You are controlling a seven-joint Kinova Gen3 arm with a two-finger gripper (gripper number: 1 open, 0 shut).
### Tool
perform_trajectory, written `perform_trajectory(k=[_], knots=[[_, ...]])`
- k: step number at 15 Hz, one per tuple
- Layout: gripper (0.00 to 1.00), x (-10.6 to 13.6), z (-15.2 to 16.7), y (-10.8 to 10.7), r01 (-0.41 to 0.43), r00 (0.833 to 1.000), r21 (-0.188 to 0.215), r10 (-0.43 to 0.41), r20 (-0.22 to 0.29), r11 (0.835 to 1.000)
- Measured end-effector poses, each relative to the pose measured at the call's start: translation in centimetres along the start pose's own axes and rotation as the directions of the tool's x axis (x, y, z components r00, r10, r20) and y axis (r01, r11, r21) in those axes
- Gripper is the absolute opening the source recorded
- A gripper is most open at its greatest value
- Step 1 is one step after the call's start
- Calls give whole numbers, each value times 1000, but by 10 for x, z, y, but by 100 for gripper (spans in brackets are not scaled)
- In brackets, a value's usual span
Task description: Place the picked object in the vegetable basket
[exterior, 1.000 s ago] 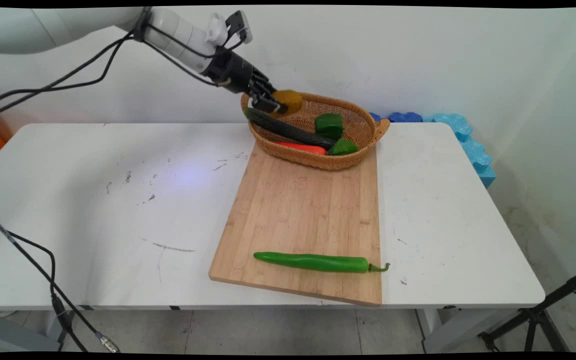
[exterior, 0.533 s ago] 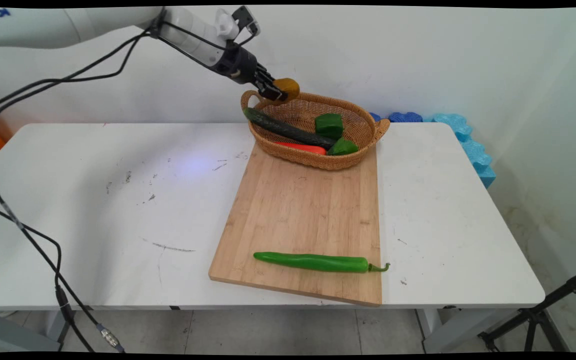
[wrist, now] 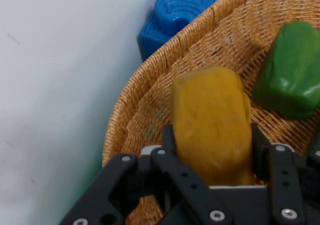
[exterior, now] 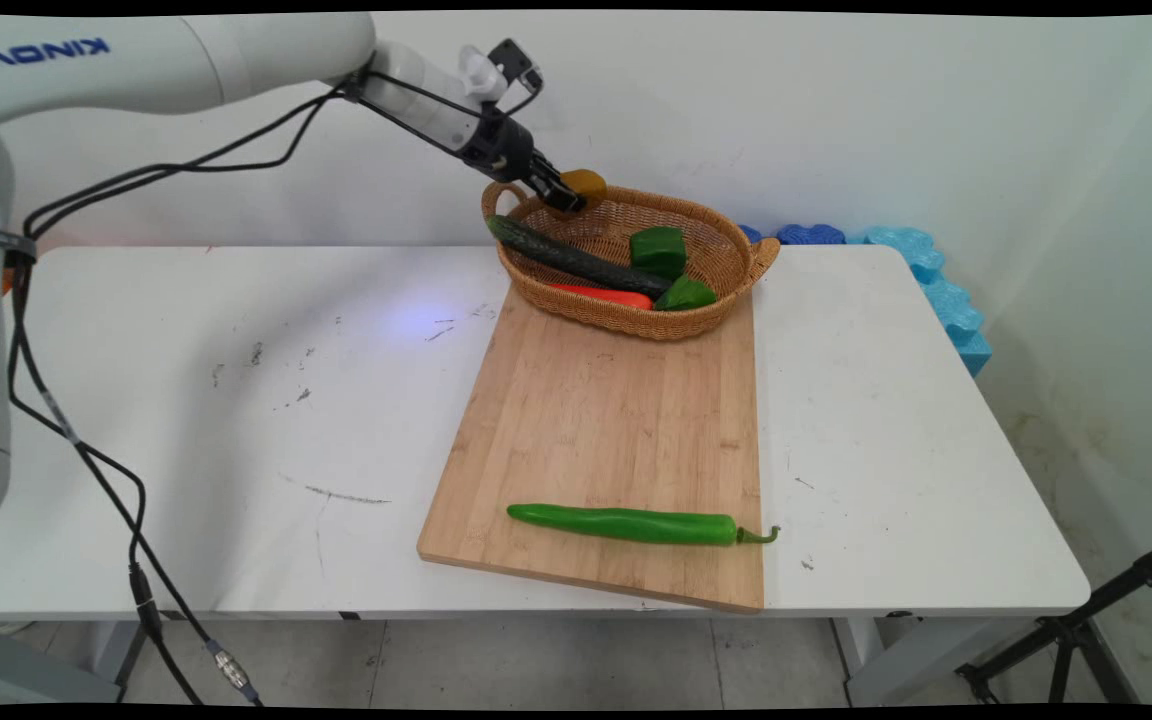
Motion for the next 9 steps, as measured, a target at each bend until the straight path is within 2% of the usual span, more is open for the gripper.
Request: perform_trajectory(k=[5, 6, 9], knots=[[0, -1, 24, 1, -10, 1000, 4, 10, 6, 1000], [100, -2, 28, 1, -12, 1000, 4, 12, 7, 1000], [100, -2, 38, 2, -25, 1000, 7, 25, 7, 1000]])
